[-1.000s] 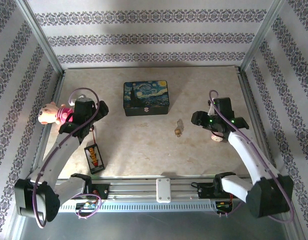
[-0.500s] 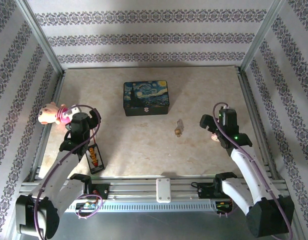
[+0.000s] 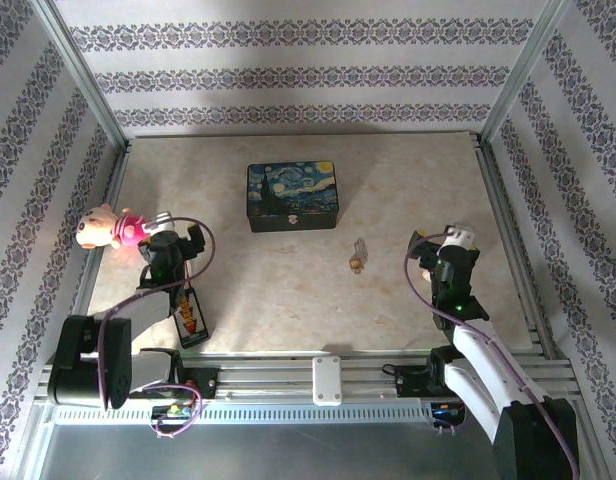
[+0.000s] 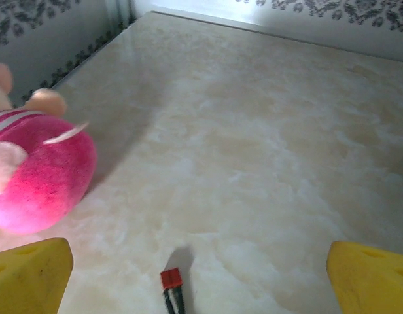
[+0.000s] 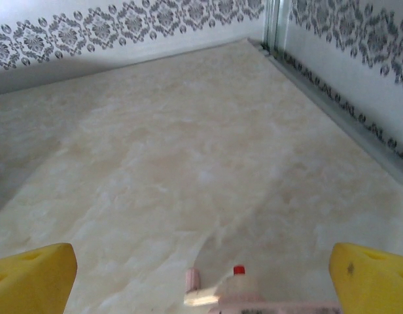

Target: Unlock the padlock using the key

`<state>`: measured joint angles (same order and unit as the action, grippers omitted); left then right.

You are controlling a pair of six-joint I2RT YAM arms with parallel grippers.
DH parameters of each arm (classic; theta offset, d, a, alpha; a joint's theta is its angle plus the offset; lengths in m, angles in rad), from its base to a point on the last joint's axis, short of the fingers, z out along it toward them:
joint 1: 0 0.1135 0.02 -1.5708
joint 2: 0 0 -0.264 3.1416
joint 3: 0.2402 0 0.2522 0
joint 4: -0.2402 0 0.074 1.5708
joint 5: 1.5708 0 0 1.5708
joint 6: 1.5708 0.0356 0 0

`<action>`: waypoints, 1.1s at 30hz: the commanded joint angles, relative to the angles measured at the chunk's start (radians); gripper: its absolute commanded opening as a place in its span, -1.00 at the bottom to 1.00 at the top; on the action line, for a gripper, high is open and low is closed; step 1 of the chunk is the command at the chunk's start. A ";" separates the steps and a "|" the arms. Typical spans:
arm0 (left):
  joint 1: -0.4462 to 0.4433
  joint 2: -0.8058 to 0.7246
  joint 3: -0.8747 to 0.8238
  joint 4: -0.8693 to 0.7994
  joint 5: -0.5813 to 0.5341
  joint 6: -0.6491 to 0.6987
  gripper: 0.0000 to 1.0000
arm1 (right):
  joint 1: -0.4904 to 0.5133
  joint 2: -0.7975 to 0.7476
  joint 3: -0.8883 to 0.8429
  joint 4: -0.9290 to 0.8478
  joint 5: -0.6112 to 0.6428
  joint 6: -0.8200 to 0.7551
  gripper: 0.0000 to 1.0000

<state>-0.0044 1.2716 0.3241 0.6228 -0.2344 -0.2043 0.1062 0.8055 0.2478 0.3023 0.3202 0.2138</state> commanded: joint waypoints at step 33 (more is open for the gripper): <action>0.057 0.319 0.046 0.358 0.371 0.183 0.99 | -0.111 0.719 0.052 0.761 -0.280 -0.147 0.96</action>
<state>0.0353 1.6016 0.3714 0.9867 0.1493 -0.0257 0.0216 1.5436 0.2611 1.0374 0.1230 0.0528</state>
